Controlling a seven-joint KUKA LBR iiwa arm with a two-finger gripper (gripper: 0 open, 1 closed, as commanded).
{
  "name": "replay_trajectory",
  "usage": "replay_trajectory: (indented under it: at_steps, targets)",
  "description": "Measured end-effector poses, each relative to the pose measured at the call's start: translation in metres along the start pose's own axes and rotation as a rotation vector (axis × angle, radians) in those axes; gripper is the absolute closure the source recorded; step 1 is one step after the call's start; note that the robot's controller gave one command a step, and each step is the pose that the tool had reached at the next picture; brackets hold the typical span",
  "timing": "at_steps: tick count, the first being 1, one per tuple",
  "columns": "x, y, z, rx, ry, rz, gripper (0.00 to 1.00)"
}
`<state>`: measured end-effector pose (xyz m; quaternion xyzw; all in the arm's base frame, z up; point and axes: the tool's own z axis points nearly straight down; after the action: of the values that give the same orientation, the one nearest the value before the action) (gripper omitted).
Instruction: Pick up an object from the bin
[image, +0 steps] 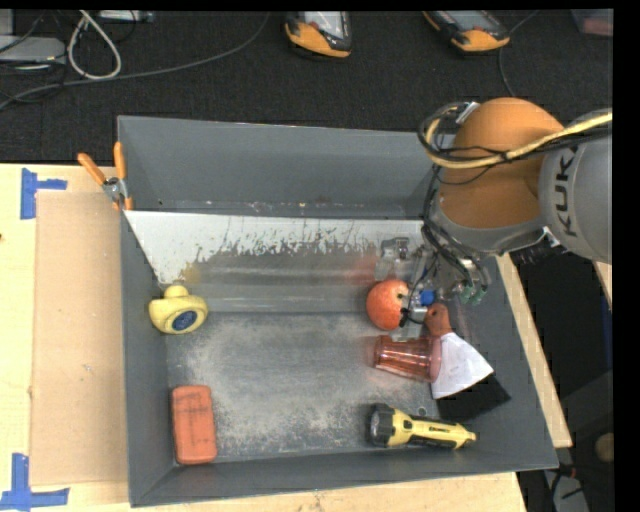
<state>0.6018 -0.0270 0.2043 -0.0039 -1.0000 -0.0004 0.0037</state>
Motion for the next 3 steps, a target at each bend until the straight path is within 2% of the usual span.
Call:
replay_trajectory:
  at_steps: [1,2,3]
  targets:
    - [-0.002,0.0,-0.004,0.0,-0.007,-0.001,0.0]
    - [0.016,-0.032,0.054,0.001,-0.008,-0.133,0.0]
    - [0.055,-0.08,0.139,-0.006,0.0,-0.208,0.0]
